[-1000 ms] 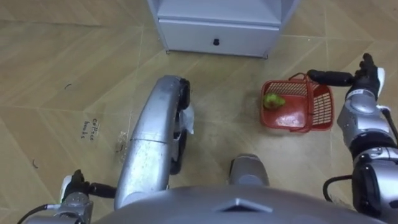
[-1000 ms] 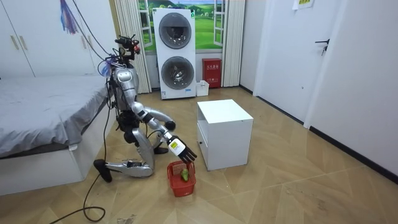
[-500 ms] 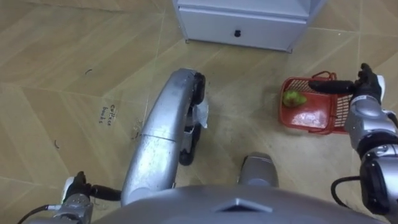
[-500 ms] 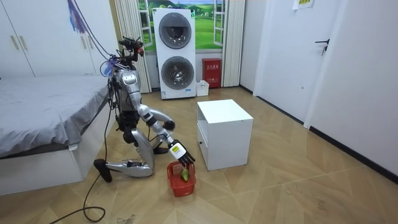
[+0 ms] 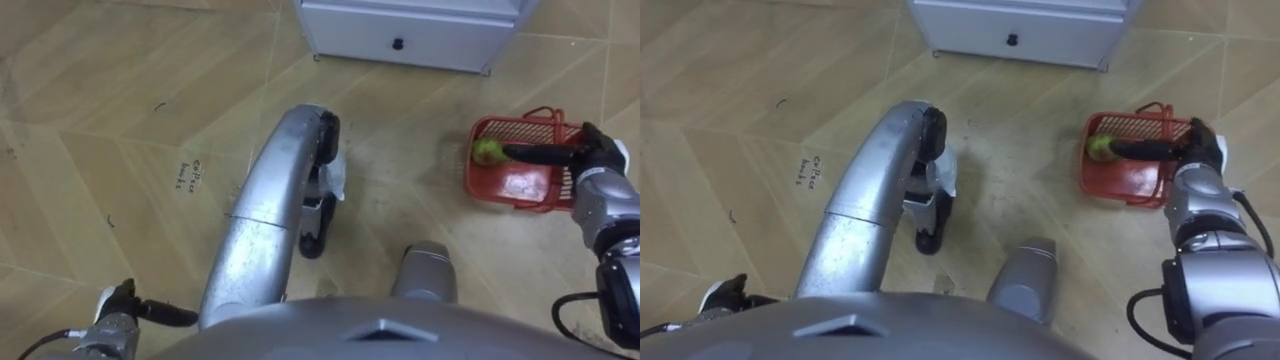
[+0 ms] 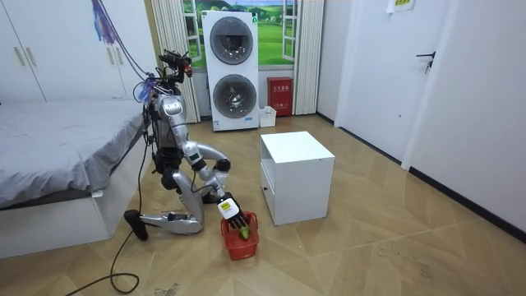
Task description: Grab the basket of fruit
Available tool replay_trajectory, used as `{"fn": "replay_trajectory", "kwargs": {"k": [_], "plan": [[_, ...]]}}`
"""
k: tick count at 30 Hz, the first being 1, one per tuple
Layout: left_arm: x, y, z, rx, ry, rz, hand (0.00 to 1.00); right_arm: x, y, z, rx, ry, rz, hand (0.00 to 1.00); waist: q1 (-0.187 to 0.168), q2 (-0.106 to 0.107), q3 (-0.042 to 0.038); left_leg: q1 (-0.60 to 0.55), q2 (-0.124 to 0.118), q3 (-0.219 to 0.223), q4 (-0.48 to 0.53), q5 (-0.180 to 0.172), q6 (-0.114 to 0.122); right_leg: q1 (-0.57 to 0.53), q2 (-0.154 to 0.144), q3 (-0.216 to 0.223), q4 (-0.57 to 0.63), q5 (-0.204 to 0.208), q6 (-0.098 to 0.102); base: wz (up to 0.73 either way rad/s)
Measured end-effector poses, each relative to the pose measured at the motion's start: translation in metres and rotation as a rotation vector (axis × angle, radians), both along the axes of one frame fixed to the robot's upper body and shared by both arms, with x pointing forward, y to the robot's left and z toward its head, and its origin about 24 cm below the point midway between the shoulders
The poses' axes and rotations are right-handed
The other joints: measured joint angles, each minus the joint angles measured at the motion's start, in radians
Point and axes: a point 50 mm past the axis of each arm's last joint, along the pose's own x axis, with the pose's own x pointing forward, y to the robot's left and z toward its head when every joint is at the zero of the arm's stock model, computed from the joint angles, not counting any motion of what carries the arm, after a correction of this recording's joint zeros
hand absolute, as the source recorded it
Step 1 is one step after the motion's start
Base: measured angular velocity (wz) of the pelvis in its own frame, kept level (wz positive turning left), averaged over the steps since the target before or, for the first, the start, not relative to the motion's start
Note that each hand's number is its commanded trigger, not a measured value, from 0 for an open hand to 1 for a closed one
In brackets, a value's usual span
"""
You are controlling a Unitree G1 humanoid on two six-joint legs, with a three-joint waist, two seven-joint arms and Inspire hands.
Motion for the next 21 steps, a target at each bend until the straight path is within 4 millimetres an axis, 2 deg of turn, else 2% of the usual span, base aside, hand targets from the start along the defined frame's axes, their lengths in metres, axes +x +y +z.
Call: {"fn": "replay_trajectory", "kwargs": {"k": [6, 12, 16, 20, 21], "plan": [[-0.002, -0.001, -0.001, -0.028, 0.022, 0.0, 0.0, -0.002, -0.004, 0.001, 0.001, 0.006, -0.008, 0.0, 0.008, 0.004, -0.0009, -0.013, 0.001, 0.004, -0.001, 0.006, 0.006, -0.013, -0.004, 0.0, 0.002, 0.0, 0.001, 0.02], [-0.007, -0.003, -0.002, -0.058, 0.037, 0.021, 0.0, -0.011, -0.008, -0.003, 0.023, 0.062, -0.02, 0.0, 0.005, 0.016, -0.0051, -0.013, 0.002, 0.022, -0.009, 0.012, 0.014, -0.016, -0.021, 0.005, 0.004, -0.002, 0.005, 0.01], [-0.007, -0.004, -0.003, -0.068, 0.047, 0.002, 0.0, -0.012, -0.009, -0.003, 0.015, 0.074, -0.009, 0.0, 0.005, 0.014, -0.004, -0.014, 0.002, 0.033, -0.017, 0.018, 0.014, -0.025, -0.032, 0.012, 0.007, -0.002, 0.005, 0.0], [-0.008, -0.005, -0.003, -0.078, 0.057, -0.015, 0.0, -0.011, -0.009, -0.002, 0.0, 0.091, 0.025, 0.0, 0.007, 0.014, -0.0042, -0.013, 0.007, 0.034, -0.017, 0.018, 0.014, -0.027, -0.029, 0.012, 0.008, -0.002, 0.005, 0.0], [-0.008, -0.005, -0.003, -0.081, 0.058, -0.015, 0.0, -0.01, -0.008, -0.003, -0.006, 0.101, 0.043, 0.56, 0.007, 0.014, -0.0039, -0.013, 0.009, 0.033, -0.017, 0.018, 0.014, -0.027, -0.028, 0.012, 0.008, -0.003, 0.005, 0.0]]}}
